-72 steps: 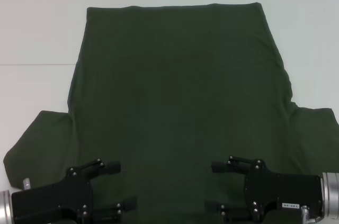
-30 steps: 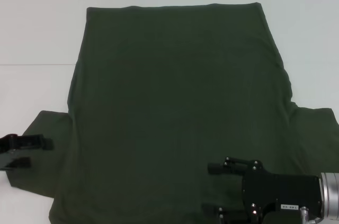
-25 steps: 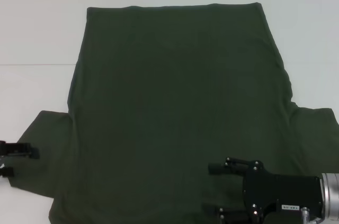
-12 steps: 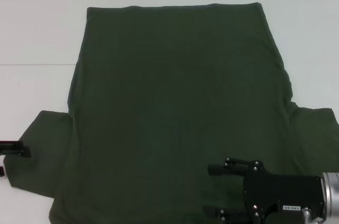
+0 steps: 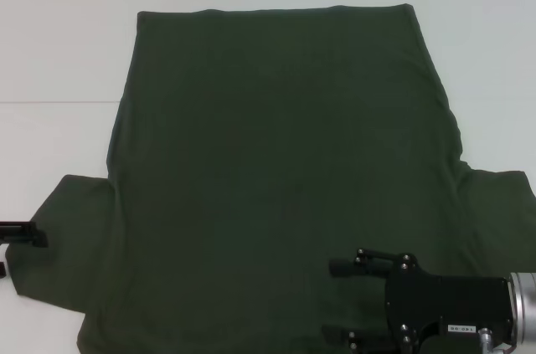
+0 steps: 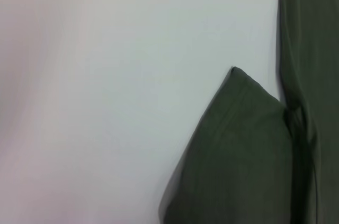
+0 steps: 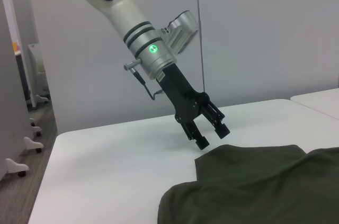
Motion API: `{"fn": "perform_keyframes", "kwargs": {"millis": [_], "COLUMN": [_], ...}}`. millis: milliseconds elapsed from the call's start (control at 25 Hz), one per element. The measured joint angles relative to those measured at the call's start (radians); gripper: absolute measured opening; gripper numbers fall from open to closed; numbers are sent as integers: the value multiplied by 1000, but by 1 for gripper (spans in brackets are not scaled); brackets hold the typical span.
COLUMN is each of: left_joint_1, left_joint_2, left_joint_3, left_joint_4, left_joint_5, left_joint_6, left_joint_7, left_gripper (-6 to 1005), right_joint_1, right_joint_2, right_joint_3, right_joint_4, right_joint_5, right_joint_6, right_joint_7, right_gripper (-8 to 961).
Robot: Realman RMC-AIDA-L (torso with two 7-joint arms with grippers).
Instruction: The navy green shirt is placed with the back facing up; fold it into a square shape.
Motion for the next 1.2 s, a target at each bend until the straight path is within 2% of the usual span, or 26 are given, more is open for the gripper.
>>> {"fn": "perform_keyframes", "kwargs": {"millis": [400,1200], "left_joint_1": [1,-5], "left_joint_2": [0,-18], "left_joint_3": [7,12], "left_joint_4": [-25,-29], "left_joint_5": [17,18], "left_joint_6": [-29,-40], "left_joint_7": [10,17], "left_gripper": [858,843], "right_joint_1": [0,0], "right_joint_2": [1,2], "right_joint_3": [0,0], "right_joint_4": [1,2], "right_joint_5": [0,2], "right_joint_6": [0,-6], "right_joint_7": [0,1], "right_gripper": [882,882]}}
